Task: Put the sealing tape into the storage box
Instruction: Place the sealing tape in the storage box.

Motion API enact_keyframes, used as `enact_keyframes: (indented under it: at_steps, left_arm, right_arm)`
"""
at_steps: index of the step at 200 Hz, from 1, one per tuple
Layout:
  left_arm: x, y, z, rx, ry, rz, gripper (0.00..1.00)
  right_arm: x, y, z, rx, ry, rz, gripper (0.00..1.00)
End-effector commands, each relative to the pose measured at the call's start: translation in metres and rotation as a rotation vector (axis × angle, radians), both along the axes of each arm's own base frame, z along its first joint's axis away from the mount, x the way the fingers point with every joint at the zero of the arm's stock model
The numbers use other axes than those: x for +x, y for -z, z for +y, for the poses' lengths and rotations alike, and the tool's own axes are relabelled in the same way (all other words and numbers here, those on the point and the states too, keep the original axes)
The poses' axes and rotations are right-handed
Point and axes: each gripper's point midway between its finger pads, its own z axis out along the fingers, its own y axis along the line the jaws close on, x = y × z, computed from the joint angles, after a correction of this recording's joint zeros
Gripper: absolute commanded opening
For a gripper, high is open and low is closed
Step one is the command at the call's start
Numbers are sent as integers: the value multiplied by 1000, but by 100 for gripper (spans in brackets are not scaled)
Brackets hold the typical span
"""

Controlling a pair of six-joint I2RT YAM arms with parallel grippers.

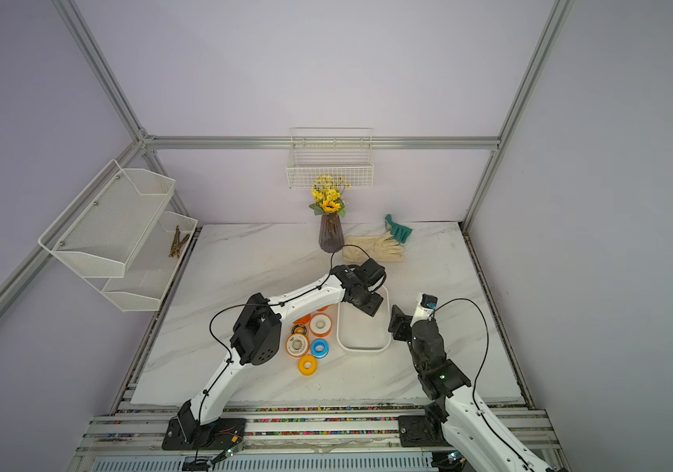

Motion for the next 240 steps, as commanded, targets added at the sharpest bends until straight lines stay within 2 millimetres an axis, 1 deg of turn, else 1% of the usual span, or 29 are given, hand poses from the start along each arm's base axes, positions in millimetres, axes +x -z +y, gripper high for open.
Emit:
enact_keyframes:
  at_steps: [1,24,40,65,84,107,125,140,156,172,182,199,216,240]
  left_arm:
    - [12,-11,-2,-11,-23,-45,65]
    - [14,-4,-2,4,-27,-46,68]
    - [15,-3,-2,6,-26,-51,71]
    - [16,-2,-2,10,-23,-56,81]
    - [16,-4,-3,8,-20,-58,84]
    - [16,-14,-3,-8,-17,-65,86]
    - [13,-30,-4,-31,-14,-75,86]
    - [12,-45,0,-37,-18,-94,86]
    - [11,-60,8,-35,-35,-121,85]
    - [8,-69,18,-25,-46,-132,84]
    - [5,-70,23,-17,-53,-131,80]
    - [-2,-68,31,-8,-58,-114,66]
    - [-9,-61,38,8,-67,-86,43]
    - [-19,-51,46,25,-77,-50,16]
  right_arm:
    - [6,-18,4,17,-5,-41,75]
    - [6,-18,4,16,-4,-40,75]
    - [6,-18,3,18,-3,-42,75]
    - [7,-18,4,17,-2,-40,75]
    - [8,-17,5,15,-6,-34,75]
    - [7,-17,6,14,-16,-37,75]
    - [7,-17,5,15,-10,-39,75]
    - [7,-19,5,18,-9,-44,75]
    - [7,-17,5,16,-8,-40,75]
    - [8,-17,5,14,-9,-35,75]
    - [8,-17,6,14,-10,-33,75]
    - [8,-16,5,13,-8,-32,74]
    - [7,-17,5,13,-10,-35,74]
    - [7,-17,5,15,-12,-37,74]
